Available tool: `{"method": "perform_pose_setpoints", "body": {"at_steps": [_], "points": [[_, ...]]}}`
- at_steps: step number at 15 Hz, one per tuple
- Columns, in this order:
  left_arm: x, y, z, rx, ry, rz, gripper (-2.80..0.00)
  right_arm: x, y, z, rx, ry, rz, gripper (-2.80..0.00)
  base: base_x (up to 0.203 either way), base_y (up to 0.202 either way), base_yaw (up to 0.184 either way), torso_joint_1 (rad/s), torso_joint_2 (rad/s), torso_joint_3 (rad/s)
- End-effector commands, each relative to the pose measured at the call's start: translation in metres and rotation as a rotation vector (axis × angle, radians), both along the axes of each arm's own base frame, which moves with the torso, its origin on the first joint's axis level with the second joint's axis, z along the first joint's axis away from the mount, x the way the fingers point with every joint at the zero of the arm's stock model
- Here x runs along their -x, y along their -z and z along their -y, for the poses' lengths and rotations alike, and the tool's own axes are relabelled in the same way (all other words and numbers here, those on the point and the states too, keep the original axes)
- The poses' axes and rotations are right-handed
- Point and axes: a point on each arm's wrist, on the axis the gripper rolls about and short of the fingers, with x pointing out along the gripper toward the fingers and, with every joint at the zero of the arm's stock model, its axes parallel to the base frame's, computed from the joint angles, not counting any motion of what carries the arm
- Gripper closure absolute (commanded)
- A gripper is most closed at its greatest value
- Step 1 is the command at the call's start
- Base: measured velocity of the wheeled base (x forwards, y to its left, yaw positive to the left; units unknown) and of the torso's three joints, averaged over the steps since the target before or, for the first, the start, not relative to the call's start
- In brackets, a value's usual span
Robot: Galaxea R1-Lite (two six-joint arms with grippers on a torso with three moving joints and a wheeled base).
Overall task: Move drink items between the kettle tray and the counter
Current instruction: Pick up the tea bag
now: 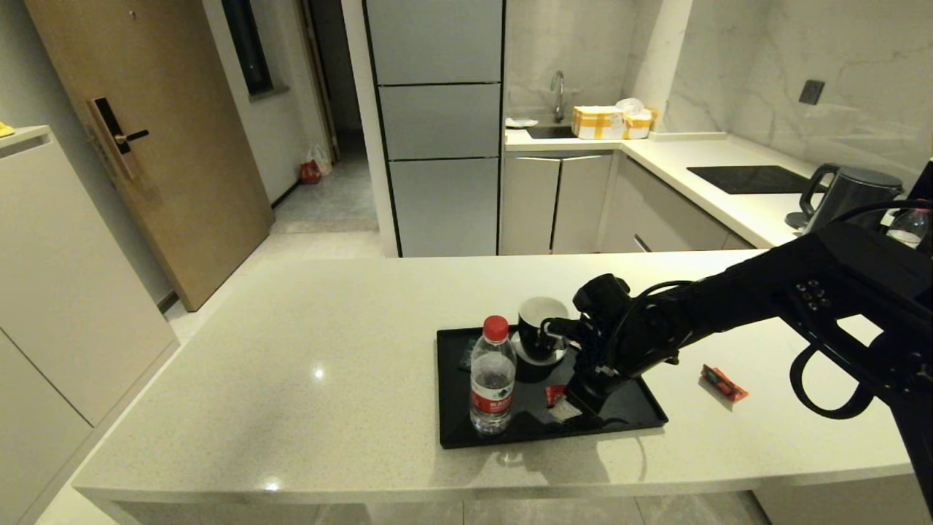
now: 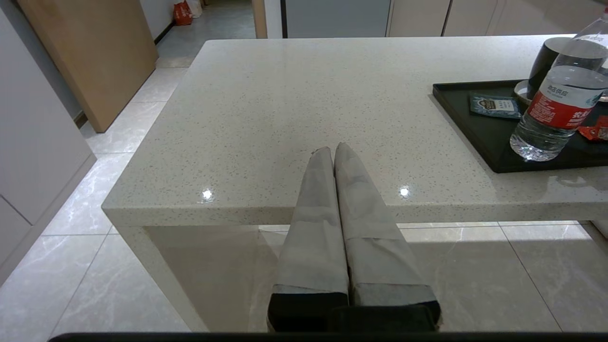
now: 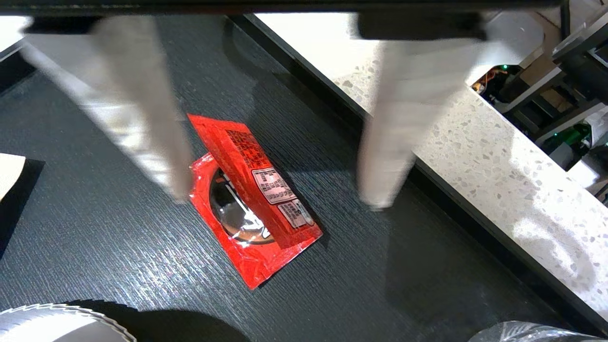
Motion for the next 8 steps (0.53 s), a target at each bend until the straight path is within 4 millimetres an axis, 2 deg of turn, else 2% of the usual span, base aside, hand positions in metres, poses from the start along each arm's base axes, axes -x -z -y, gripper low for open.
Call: {"method": "perform_pose_setpoints", "body": {"at_steps": [1, 8], "points": [[0.0, 0.0, 0.0, 0.0, -0.001, 0.0, 0.0, 0.0003, -0.0009, -0.0002, -0.002, -0.004, 0.001, 0.0, 0.0, 0.0, 0.0, 0.0, 0.0, 0.0], [0.0, 0.0, 0.0, 0.0, -0.001, 0.0, 0.0, 0.0007, -0.0035, 0.0016, -0.004, 0.001, 0.004, 0.0, 0.0, 0.0, 0.0, 0.0, 0.0, 0.0]]}}
